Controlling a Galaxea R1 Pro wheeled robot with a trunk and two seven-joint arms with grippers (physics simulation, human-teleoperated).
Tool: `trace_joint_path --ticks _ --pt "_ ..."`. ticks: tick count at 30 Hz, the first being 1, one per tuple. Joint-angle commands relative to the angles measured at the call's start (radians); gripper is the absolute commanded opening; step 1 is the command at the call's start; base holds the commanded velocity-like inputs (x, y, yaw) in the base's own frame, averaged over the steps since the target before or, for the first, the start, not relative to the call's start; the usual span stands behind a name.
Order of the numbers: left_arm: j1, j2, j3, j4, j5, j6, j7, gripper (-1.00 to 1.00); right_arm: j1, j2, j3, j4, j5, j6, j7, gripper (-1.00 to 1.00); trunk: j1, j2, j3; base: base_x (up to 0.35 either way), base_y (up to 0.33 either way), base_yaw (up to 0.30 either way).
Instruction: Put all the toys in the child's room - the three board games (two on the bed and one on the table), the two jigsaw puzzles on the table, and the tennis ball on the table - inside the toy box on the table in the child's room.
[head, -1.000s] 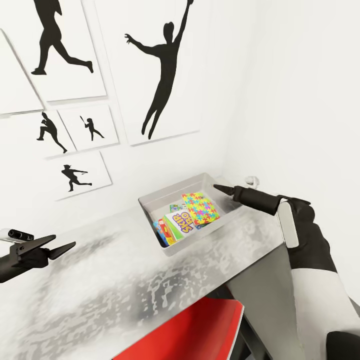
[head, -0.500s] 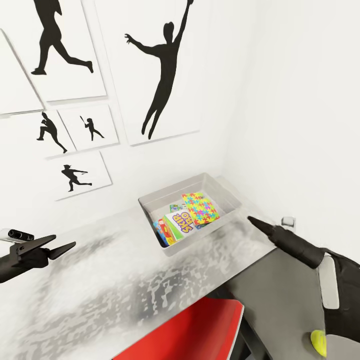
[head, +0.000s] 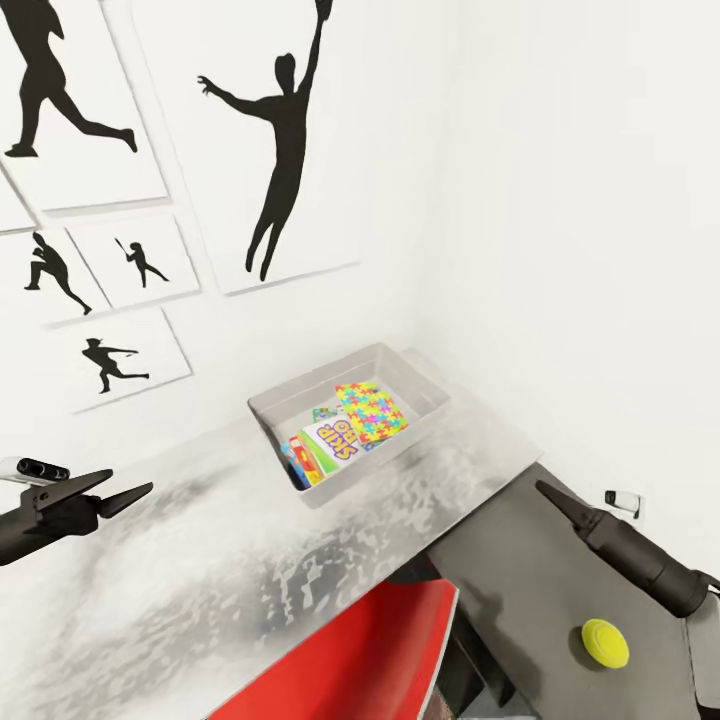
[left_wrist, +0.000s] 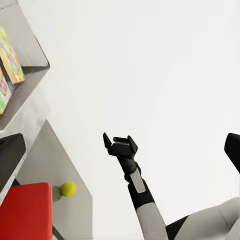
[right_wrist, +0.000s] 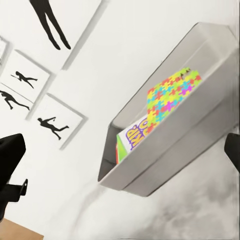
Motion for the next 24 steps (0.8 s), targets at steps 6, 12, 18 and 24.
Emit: trace_joint_path --ticks 6,12,18,24 --pt "0.0 0.001 0.0 -0.009 0.004 0.007 -0.001 1.0 0.001 0.0 -0.001 0.001 0.004 0.005 0.003 1.0 0.0 -0.002 0.003 -0.151 -0.031 -0.247" --pt "0.001 0.003 0.001 -0.014 0.004 0.008 -0.003 1.0 0.001 0.0 -0.002 0.005 0.009 0.002 -0.002 1.0 0.0 -0.002 0.008 -0.196 -0.146 -0.241" --pt "0.001 0.006 0.001 -0.015 0.004 0.008 -0.003 1.0 0.001 0.0 -0.001 0.008 0.011 -0.002 -0.005 1.0 0.0 -0.002 0.01 -0.262 -0.079 -0.107" --pt "0.001 0.009 0.002 -0.015 0.004 0.008 -0.003 1.0 0.001 0.007 0.001 0.009 0.017 -0.005 -0.022 1.0 0.0 -0.002 0.01 -0.308 -0.014 -0.019"
